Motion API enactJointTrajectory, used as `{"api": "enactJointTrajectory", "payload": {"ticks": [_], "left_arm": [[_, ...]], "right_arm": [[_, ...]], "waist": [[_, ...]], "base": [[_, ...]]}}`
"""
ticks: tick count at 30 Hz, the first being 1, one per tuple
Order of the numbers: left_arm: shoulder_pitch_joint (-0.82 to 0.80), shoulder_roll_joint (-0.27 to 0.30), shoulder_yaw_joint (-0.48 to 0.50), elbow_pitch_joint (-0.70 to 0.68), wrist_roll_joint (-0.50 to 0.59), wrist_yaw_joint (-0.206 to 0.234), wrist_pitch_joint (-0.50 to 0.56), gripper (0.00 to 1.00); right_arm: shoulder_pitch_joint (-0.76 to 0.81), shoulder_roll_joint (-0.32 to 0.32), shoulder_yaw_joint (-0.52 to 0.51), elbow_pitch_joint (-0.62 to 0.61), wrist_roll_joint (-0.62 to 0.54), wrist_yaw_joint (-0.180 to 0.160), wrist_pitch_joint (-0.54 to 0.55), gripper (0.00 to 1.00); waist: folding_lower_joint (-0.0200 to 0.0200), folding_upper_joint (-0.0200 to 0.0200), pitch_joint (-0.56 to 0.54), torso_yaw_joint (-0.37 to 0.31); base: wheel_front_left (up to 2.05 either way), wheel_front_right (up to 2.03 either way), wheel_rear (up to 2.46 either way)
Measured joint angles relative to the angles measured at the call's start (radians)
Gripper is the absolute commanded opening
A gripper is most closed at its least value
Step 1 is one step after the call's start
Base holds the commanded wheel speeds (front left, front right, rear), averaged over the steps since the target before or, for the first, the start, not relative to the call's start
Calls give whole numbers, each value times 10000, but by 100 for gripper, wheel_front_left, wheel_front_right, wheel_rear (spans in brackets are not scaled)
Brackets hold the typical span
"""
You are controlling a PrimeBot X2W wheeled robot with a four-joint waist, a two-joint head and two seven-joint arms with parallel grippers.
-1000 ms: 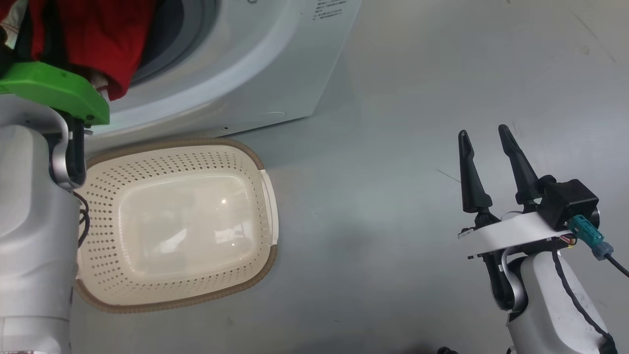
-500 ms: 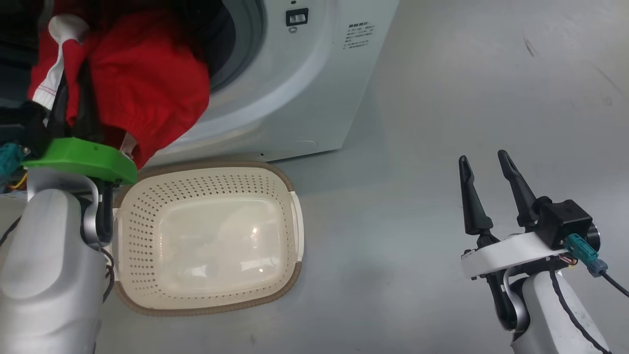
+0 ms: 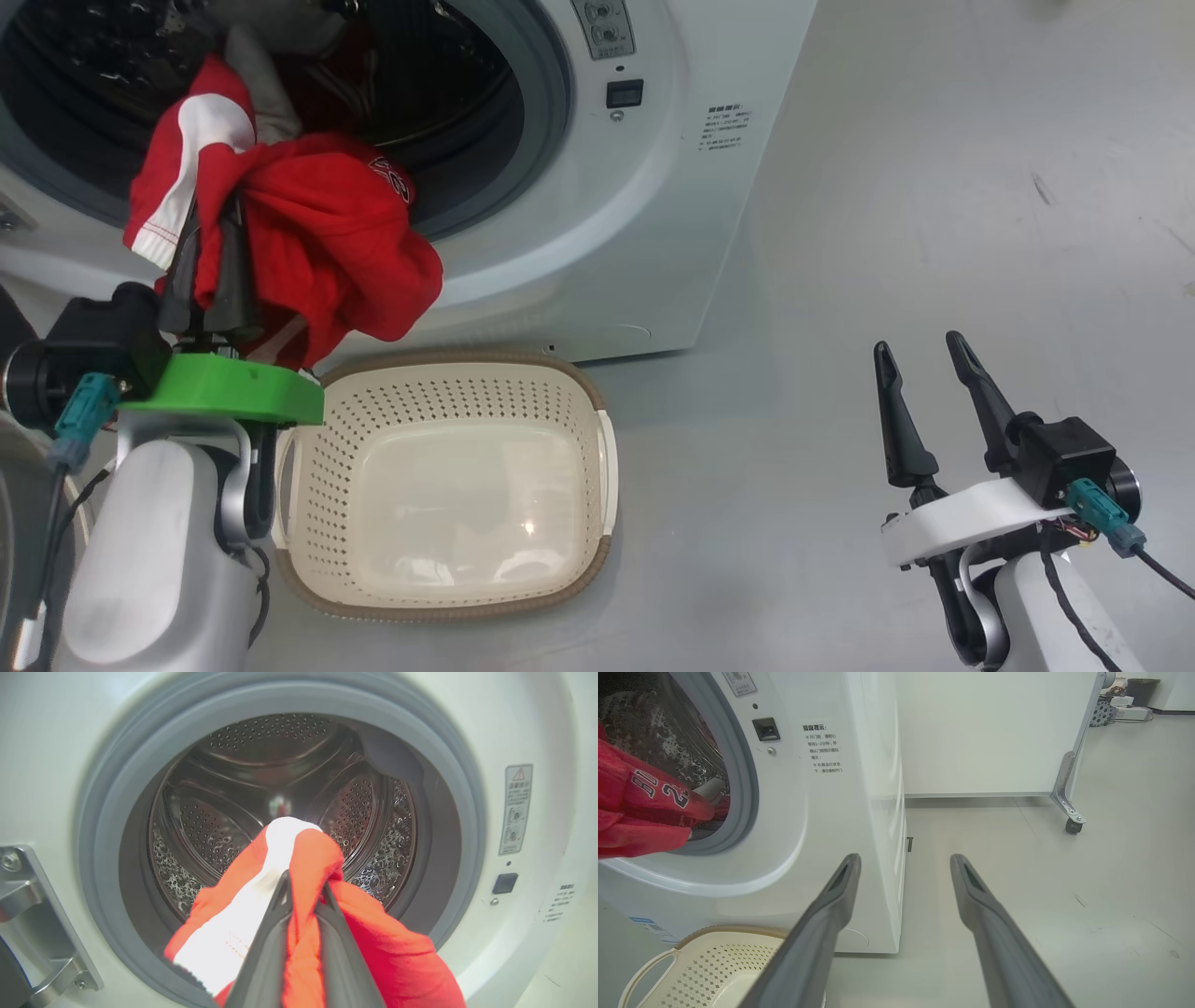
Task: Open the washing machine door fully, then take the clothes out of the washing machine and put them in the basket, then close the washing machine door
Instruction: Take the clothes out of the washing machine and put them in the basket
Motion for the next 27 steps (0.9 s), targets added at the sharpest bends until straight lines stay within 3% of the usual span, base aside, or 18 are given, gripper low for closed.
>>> {"api": "enactJointTrajectory", "payload": {"ticks": [12, 21, 27], "left_arm": [[1492, -36, -111, -1212, 48, 136, 0, 0], [2663, -332, -665, -934, -491, 148, 537, 0], [2840, -449, -1292, -253, -736, -140, 1087, 0]], "right_arm": [[515, 4, 102, 73, 0, -2, 2, 100], [591, -2, 196, -219, -73, 0, 6, 100], [581, -12, 213, -533, -73, 75, 65, 100]], "waist": [[0, 0, -882, 313], [0, 0, -711, 270], [0, 0, -291, 172]], "base": [[0, 0, 0], [0, 0, 0], [0, 0, 0]]}}
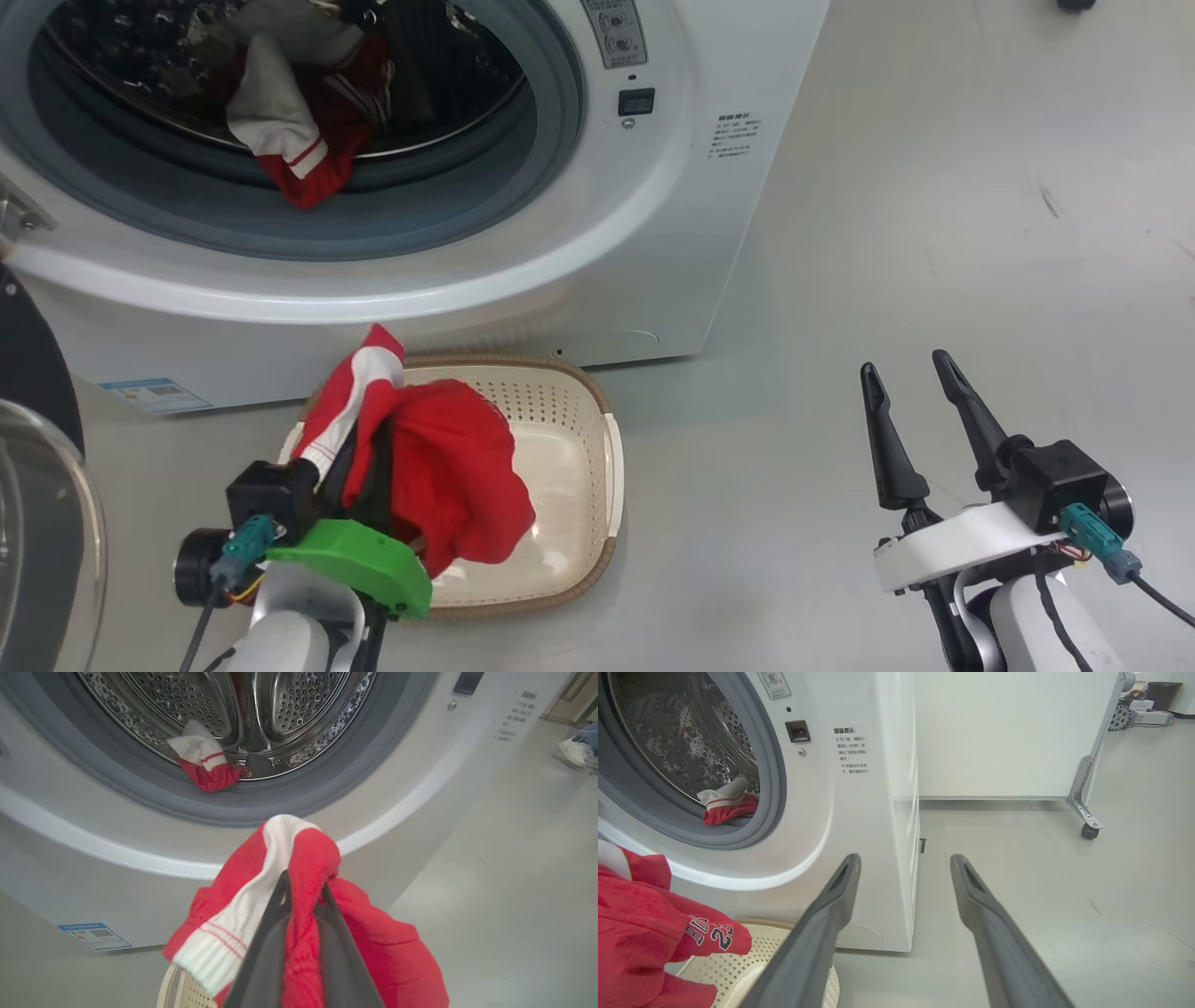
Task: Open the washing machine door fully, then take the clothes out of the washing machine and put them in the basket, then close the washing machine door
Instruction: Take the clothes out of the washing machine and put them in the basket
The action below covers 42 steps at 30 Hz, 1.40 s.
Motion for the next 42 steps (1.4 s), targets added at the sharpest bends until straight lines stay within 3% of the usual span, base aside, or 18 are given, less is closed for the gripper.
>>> {"api": "enactJointTrajectory", "payload": {"ticks": [12, 30, 40, 41, 42], "left_arm": [[-1185, -56, -564, 2065, 140, -217, 823, 0], [-3902, 167, -274, 5037, 267, -343, 1837, 0], [-4782, 176, 318, 6311, -75, -334, 1691, 0], [-4800, 178, 345, 6410, -75, -307, 1678, 18], [-4843, 182, 351, 6514, -75, -307, 1672, 47]], "right_arm": [[-609, 6, 219, -552, -8, 94, 40, 100], [-1689, 75, 334, -838, 6, 186, 33, 100], [-2109, 86, 305, -727, 6, 219, 23, 100], [-2120, 86, 301, -709, 6, 219, 19, 100], [-2131, 88, 301, -696, 6, 221, 13, 100]], "waist": [[0, 0, 1453, -319], [1, 0, 3854, -1124], [2, 0, 4746, -1581], [1, 0, 4782, -1614], [1, 0, 4811, -1642]], "base": [[0, 0, 0], [0, 0, 0], [0, 0, 0], [0, 0, 0], [0, 0, 0]]}}
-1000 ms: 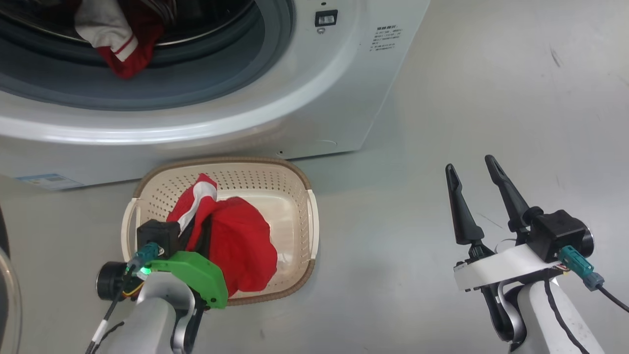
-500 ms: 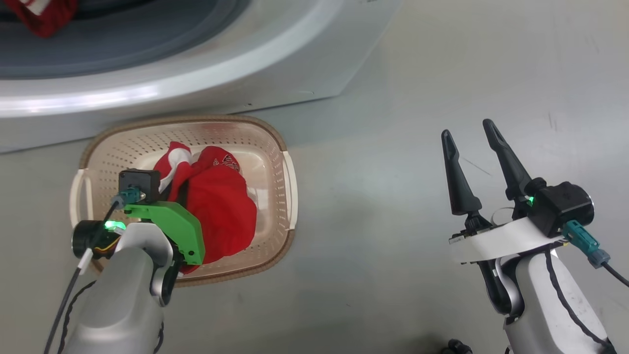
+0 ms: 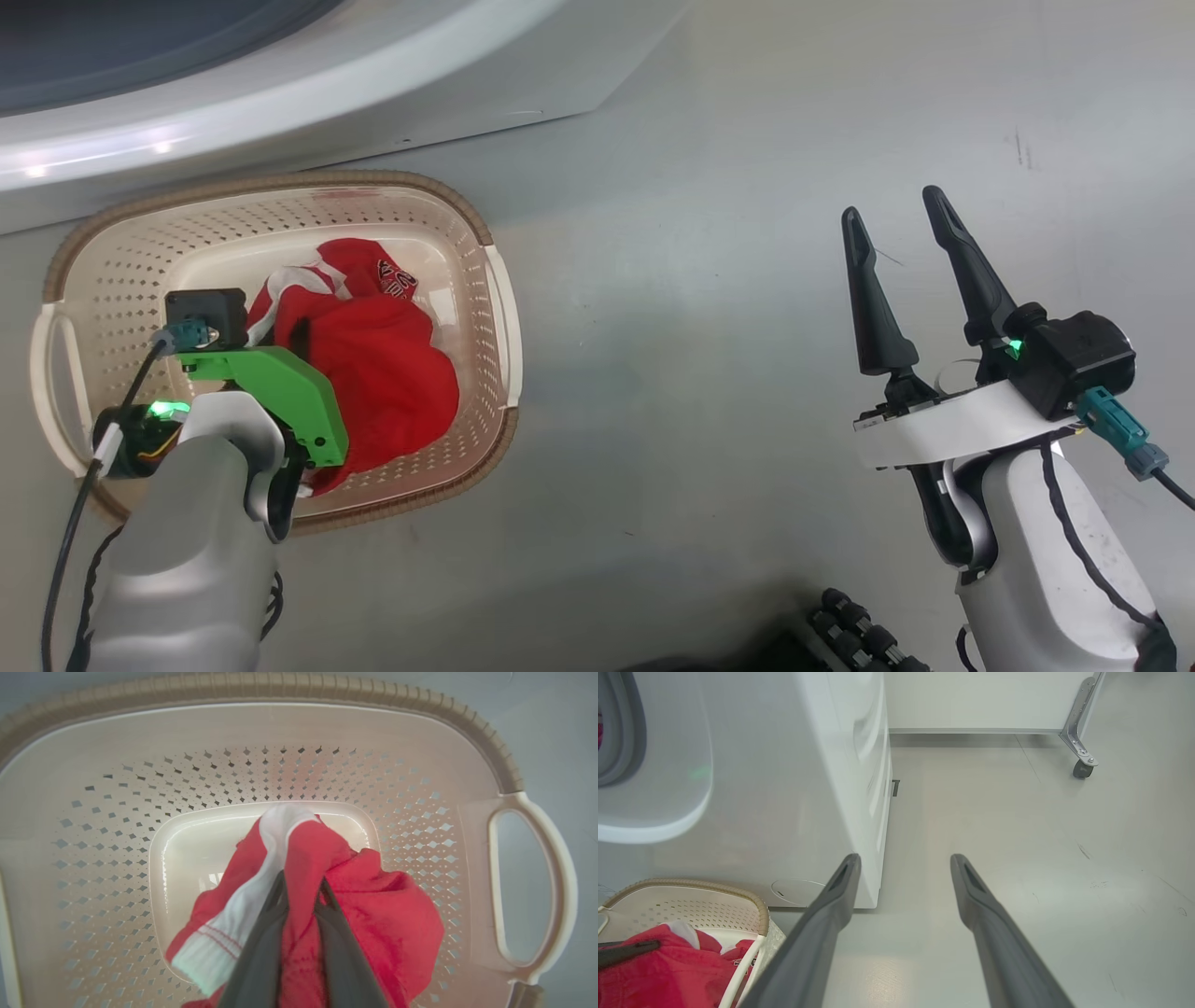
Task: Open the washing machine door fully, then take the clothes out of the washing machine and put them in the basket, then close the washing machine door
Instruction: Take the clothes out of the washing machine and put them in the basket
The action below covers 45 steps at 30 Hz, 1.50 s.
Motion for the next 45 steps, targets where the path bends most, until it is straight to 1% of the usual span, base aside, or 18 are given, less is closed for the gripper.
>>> {"api": "enactJointTrajectory", "payload": {"ticks": [1, 2, 8, 16, 17, 25, 30, 38, 45], "left_arm": [[-45, 0, 17, 79, -4, 0, -56, 82], [-105, -2, 35, 159, -10, 0, -86, 100], [-423, 19, 111, 585, -125, -8, -543, 100], [-438, 4, 58, 1034, -125, -201, -1356, 100], [-438, 4, 59, 1072, -127, -276, -1484, 100], [-334, 10, 88, 1235, -88, -449, -2489, 100], [76, -13, 48, 1177, -84, -579, -2694, 100], [672, -100, 155, 278, -82, -665, -2809, 100], [1220, -98, 686, -1747, 171, -665, -2803, 100]], "right_arm": [[-15, 2, -2, 21, 0, 12, 0, 100], [-30, 4, -6, 46, 0, 40, 0, 100], [-132, 38, -33, 221, 0, 44, -29, 100], [-144, 52, -140, 520, 2, 42, -33, 100], [-144, 52, -146, 575, 0, 42, -33, 100], [-145, 50, -146, 947, -4, 54, -46, 100], [-128, -17, -242, 1116, -19, 56, -46, 100], [236, -190, -372, 1442, -105, 56, -46, 100], [703, -272, -489, 1662, -107, 54, -46, 100]], "waist": [[0, 0, 23, -23], [0, 0, 39, -40], [0, 0, 19, -75], [0, 0, -339, 27], [0, 0, -400, 52], [0, 0, -965, 243], [0, 0, -1518, 393], [0, 0, -2539, 736], [-1, 0, -3498, 1091]], "base": [[0, 0, 0], [0, 0, 0], [0, 0, 0], [0, 0, 0], [0, 0, 0], [0, 0, 0], [0, 0, 0], [0, 0, 0], [0, 0, 0]]}}
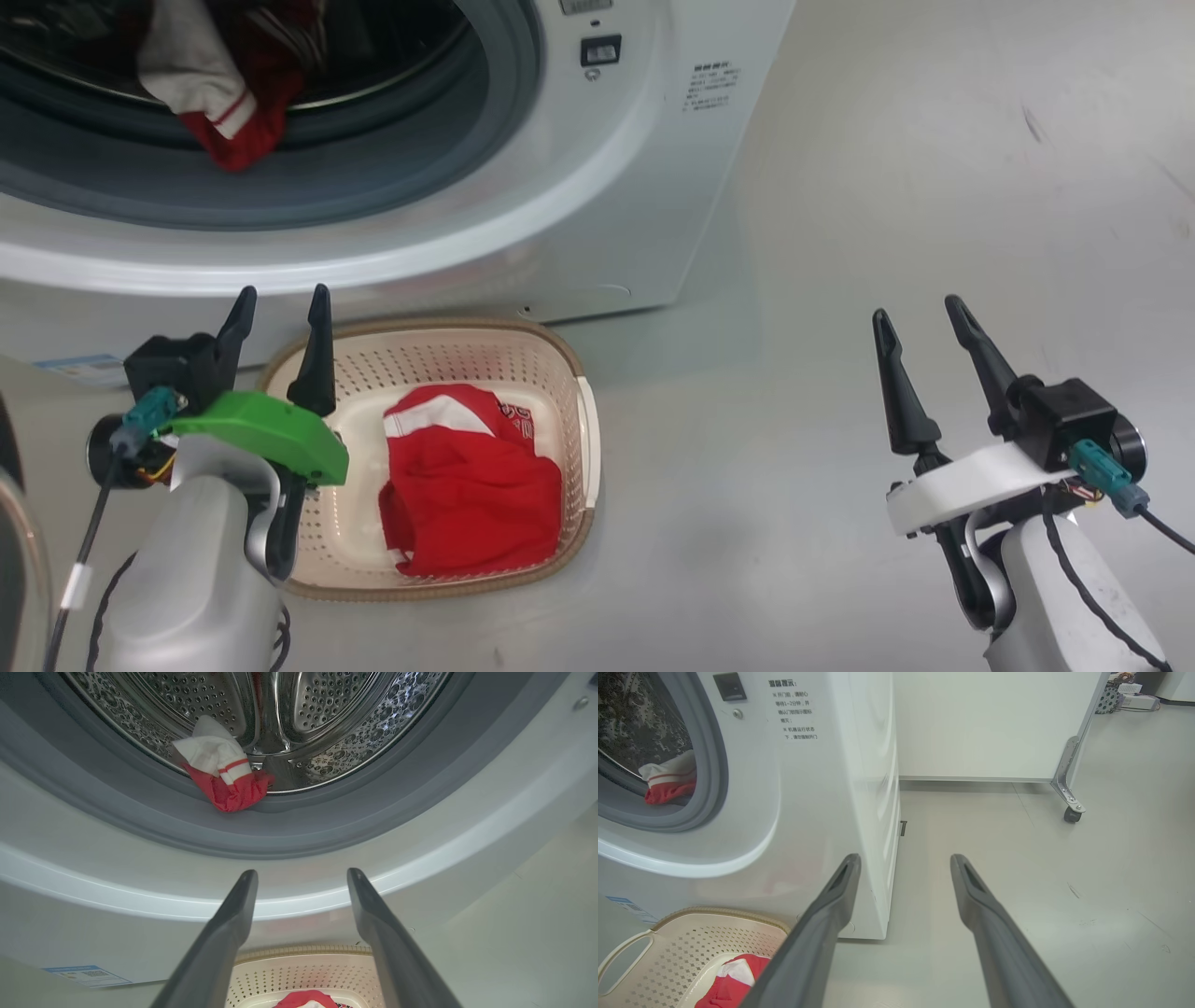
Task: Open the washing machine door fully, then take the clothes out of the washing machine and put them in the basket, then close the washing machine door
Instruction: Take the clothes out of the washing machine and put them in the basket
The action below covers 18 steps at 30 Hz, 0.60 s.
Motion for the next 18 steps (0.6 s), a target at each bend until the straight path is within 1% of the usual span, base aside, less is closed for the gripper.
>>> {"api": "enactJointTrajectory", "payload": {"ticks": [9, 16, 18], "left_arm": [[1448, 8, 263, -2031, 550, 75, 0, 100], [2513, 8, 297, -2982, 825, 134, 0, 100], [2828, 8, 299, -3181, 894, 217, 0, 100]], "right_arm": [[628, -73, -44, 71, -69, -27, 0, 100], [1057, -67, -46, 125, -69, -104, 0, 100], [1146, -67, -44, 134, -69, -107, 0, 100]], "waist": [[0, 0, -1319, 529], [0, 0, -2105, 831], [0, 0, -2313, 895]], "base": [[0, 0, 0], [0, 0, 0], [0, 0, 0]]}}
